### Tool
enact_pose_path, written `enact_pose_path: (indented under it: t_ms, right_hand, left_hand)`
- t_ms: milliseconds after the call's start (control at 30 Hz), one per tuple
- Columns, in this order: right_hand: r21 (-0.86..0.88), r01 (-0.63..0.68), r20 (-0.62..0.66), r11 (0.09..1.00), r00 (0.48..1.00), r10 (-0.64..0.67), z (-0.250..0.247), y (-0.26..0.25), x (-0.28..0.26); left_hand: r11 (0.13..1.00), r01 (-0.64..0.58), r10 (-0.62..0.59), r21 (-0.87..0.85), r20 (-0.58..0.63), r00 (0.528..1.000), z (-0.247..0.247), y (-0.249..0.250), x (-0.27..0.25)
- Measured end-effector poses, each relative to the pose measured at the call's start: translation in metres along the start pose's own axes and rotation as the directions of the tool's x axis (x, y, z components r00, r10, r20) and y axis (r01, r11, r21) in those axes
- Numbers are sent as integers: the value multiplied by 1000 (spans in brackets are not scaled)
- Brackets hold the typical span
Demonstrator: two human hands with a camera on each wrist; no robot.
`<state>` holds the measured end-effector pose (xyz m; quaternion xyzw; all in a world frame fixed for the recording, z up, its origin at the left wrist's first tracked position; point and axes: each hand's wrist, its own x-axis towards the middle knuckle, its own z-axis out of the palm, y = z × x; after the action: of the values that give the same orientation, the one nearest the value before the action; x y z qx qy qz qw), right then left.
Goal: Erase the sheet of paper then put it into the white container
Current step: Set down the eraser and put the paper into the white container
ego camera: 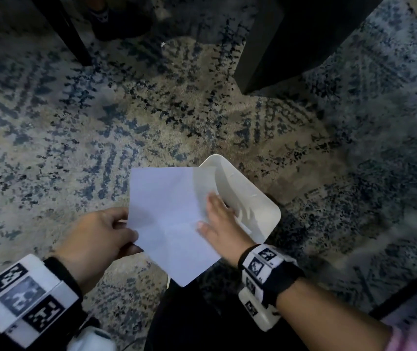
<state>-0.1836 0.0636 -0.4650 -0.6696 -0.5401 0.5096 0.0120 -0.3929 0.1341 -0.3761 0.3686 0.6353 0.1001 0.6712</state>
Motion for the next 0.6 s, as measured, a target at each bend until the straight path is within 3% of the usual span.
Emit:
enact_pose_path:
  t_ms: [67, 133, 200, 267, 333, 400, 467, 533, 600]
  right_hand:
    - [20, 222, 80, 975, 971, -223, 8, -33, -9]
    - [52, 265, 146, 963, 952, -270, 16, -38, -12]
    - [76, 82, 179, 994, 979, -94, 14, -14, -6]
    - [-17, -137, 163, 990, 977, 138, 4, 14, 1]
    - [-140, -203, 76, 969, 974, 215, -11, 22, 4]
    - [-115, -96, 12, 989, 995, 98, -22, 1, 2]
    - [-78, 122, 9, 989, 992, -122, -25, -38, -8]
    - [-61, 322, 44, 945, 947, -319, -17, -72, -15]
    - [-49, 433, 111, 900, 898, -426, -5, -82, -17]
  left_hand:
    - [1000, 0, 0, -2, 30, 1000, 4, 4, 2]
    - [1000, 0, 1, -17, 40, 999, 5, 7, 1]
    - [1000, 1, 0, -23, 42, 999, 3, 10, -1]
    - [1000, -6, 7, -11, 56, 998, -1, 11, -4]
    - [1000, -15, 14, 21, 75, 997, -5, 11, -6]
    - [999, -16, 12, 49, 94, 995, -4, 11, -6]
    - [999, -9, 3, 52, 109, 994, -1, 12, -5]
    - [999, -8, 3, 47, 113, 994, 2, 12, -3]
    - [999, -5, 0, 37, 121, 993, 3, 12, -1]
